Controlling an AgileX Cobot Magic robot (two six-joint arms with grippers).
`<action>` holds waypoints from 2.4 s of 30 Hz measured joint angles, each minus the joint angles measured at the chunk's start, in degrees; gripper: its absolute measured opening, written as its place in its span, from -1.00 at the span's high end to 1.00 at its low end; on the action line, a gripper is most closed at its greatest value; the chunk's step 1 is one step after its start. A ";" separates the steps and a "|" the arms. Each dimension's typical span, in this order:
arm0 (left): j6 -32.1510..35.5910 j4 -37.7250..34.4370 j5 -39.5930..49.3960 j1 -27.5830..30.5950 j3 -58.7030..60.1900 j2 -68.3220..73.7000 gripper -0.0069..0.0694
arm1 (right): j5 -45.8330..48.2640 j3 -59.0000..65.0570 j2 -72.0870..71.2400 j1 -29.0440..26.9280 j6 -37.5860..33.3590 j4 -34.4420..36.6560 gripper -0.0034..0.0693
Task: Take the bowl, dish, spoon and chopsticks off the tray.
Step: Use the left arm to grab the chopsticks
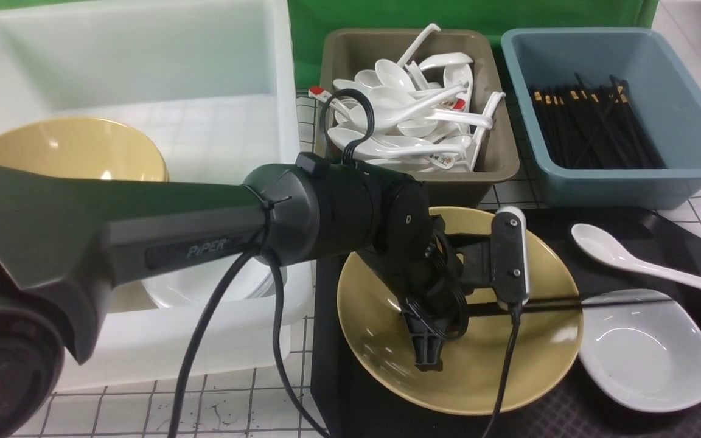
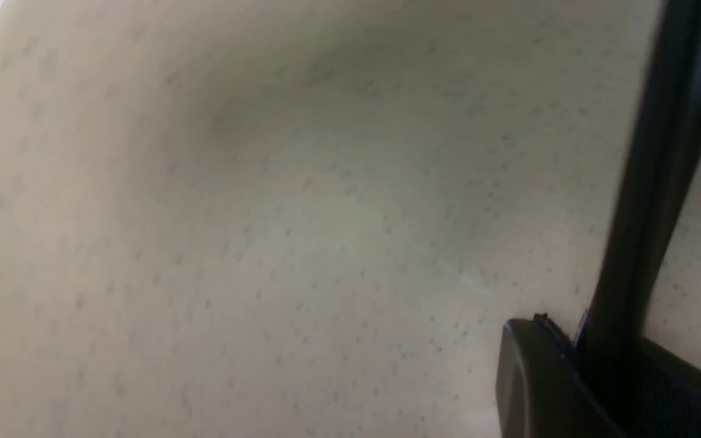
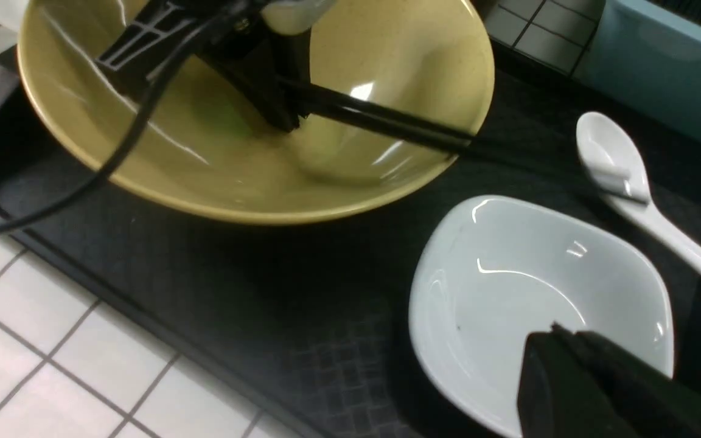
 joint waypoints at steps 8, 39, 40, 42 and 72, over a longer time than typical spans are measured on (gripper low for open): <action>-10.71 2.00 -0.13 0.00 -0.11 0.00 0.77 | -0.28 0.00 0.00 0.00 0.39 0.01 0.76; -38.30 7.63 4.58 2.28 -0.17 -1.94 0.16 | -0.81 0.73 0.00 0.00 0.77 0.23 0.71; -38.25 7.63 5.23 2.28 -0.28 -2.31 0.01 | -0.81 0.73 0.00 0.00 0.77 0.23 0.71; -38.25 8.03 6.98 2.28 -1.05 -2.73 -0.12 | -0.81 0.73 0.00 0.00 0.77 0.23 0.71; -38.66 8.62 12.72 2.18 -4.65 -1.95 0.84 | -0.81 0.73 0.00 0.00 0.83 0.23 0.65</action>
